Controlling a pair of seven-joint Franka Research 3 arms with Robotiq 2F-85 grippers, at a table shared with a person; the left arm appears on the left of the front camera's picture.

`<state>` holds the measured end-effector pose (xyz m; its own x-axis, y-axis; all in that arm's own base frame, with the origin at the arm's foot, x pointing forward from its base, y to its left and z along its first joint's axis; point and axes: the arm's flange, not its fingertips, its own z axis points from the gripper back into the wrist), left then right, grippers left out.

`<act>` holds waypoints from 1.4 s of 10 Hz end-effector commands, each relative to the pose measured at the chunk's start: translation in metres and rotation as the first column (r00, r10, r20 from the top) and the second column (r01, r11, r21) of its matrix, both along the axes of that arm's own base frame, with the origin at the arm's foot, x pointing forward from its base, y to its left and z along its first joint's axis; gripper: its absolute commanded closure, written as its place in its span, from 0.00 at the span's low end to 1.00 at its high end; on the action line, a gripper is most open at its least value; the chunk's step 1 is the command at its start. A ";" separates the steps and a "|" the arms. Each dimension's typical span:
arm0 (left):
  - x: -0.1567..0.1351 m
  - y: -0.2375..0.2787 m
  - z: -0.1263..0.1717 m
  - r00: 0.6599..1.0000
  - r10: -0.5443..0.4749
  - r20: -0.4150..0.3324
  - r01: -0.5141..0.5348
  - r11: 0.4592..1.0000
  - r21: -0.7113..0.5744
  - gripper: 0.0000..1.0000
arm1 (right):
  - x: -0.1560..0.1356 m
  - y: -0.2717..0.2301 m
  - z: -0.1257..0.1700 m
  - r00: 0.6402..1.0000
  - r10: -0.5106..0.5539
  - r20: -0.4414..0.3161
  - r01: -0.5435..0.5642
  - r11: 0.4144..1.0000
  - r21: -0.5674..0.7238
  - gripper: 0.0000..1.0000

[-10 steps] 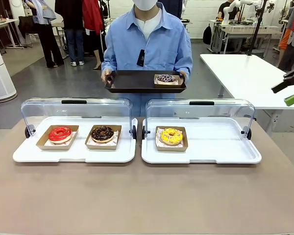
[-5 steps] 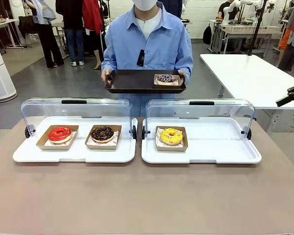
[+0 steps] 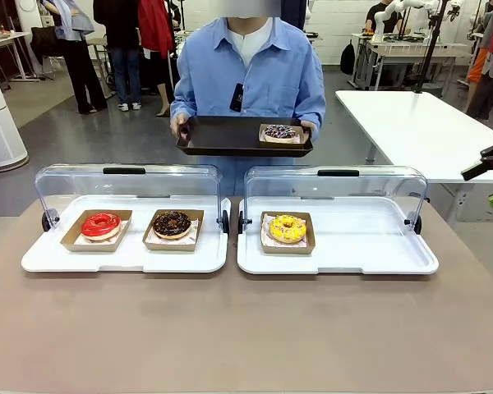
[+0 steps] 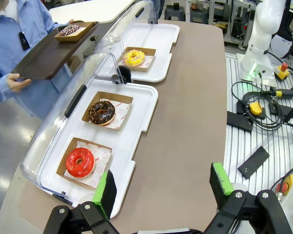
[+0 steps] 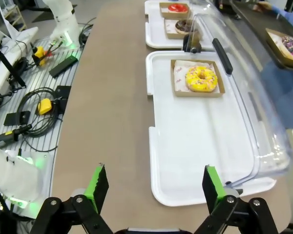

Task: Provide the desired donut to the person.
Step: Pick up and lift the Paper togo box containing the Donut pointed at by the person.

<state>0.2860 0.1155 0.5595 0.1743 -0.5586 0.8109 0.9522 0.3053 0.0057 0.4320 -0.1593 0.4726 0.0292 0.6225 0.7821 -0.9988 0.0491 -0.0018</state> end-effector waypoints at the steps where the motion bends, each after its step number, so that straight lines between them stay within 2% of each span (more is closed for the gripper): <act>1: 0.000 0.001 0.001 1.000 -0.009 0.013 0.009 1.000 -0.014 0.00 | -0.001 -0.001 0.000 1.000 0.008 -0.003 -0.008 1.000 0.012 0.00; 4: 0.000 0.001 0.001 1.000 -0.009 0.013 0.009 1.000 -0.014 0.00 | -0.001 -0.001 0.000 1.000 0.000 -0.002 0.000 1.000 0.002 0.00; 5: 0.000 0.001 0.001 1.000 -0.009 0.013 0.009 1.000 -0.014 0.00 | 0.000 0.000 0.015 0.987 0.111 0.115 -0.134 0.969 0.208 0.00; 6: 0.000 0.001 0.001 1.000 -0.009 0.013 0.009 1.000 -0.014 0.00 | -0.004 -0.003 0.024 0.974 0.132 0.184 -0.186 0.930 0.318 0.00; 7: 0.000 0.001 0.001 1.000 -0.009 0.013 0.009 1.000 -0.014 0.00 | -0.005 -0.004 0.026 0.967 0.142 0.213 -0.210 0.917 0.340 0.00; 9: 0.000 0.001 0.001 1.000 -0.009 0.013 0.009 1.000 -0.014 0.00 | -0.005 -0.002 0.026 0.963 0.160 0.219 -0.231 0.908 0.351 0.00; 10: 0.000 0.001 0.001 1.000 -0.009 0.013 0.009 1.000 -0.014 0.00 | -0.012 0.009 0.034 0.970 0.117 0.215 -0.182 0.932 0.314 0.00; 14: 0.000 0.001 0.001 1.000 -0.009 0.013 0.009 1.000 -0.014 0.00 | -0.012 0.009 0.034 0.970 0.117 0.215 -0.182 0.932 0.314 0.00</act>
